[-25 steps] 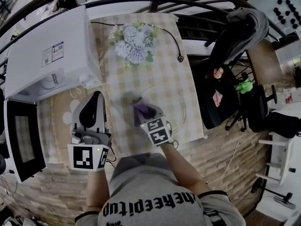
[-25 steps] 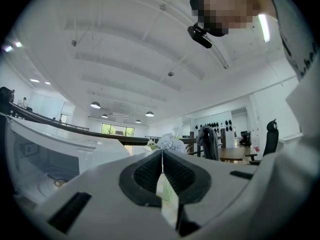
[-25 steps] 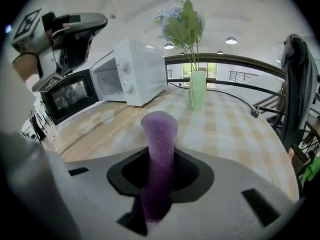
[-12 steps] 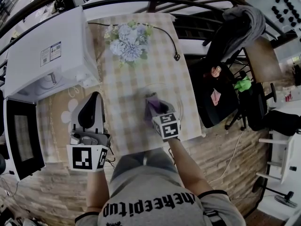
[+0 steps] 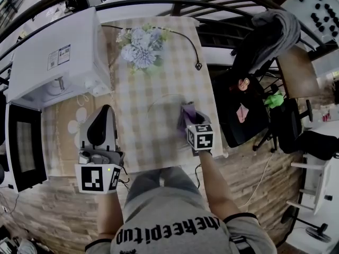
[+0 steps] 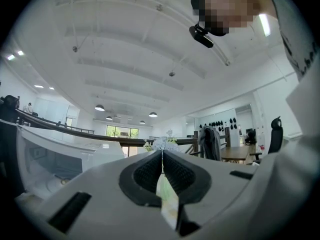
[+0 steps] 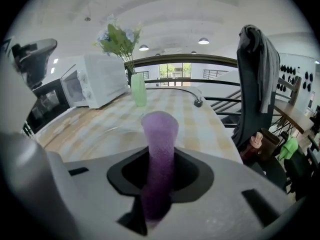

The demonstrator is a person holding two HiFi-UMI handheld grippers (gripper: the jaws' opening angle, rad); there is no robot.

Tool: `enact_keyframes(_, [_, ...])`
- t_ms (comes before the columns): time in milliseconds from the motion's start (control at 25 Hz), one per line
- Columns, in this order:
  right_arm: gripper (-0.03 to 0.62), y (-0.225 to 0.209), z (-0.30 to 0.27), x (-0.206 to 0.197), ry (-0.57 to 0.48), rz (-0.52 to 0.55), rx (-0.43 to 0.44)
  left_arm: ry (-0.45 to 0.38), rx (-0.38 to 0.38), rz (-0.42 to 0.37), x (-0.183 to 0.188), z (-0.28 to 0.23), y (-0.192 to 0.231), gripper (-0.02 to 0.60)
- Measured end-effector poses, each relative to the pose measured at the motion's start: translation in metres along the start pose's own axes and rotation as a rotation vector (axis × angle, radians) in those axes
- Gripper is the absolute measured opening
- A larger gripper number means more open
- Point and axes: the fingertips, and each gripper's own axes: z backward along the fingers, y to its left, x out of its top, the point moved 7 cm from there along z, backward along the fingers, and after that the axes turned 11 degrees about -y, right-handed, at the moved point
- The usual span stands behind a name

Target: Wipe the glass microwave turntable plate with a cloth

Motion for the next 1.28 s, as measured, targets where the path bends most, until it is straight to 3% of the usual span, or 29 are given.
enact_keyframes(320, [0.109, -0.045, 0.015, -0.007, 0.015, -0.021, -0.075, 0.001, 0.025, -0.013, 0.005, 0.007, -0.012, 0.011])
enact_keyframes(600, [0.107, -0.043, 0.02, -0.004, 0.042, -0.034, -0.076, -0.004, 0.047, -0.019, 0.011, 0.014, -0.016, 0.011])
enact_keyframes(880, [0.107, 0.046, 0.025, 0.003, 0.014, -0.055, 0.157, -0.009, 0.07, -0.019, 0.013, 0.02, -0.012, 0.011])
enact_keyframes(1080, [0.109, 0.124, 0.021, 0.005, 0.028, 0.023, 0.348, -0.01, 0.085, -0.026, 0.016, 0.026, -0.008, 0.011])
enact_keyframes(1280, [0.108, 0.149, 0.011, -0.009, 0.06, 0.122, 0.38, -0.005, 0.104, -0.036, 0.019, 0.034, -0.002, 0.011])
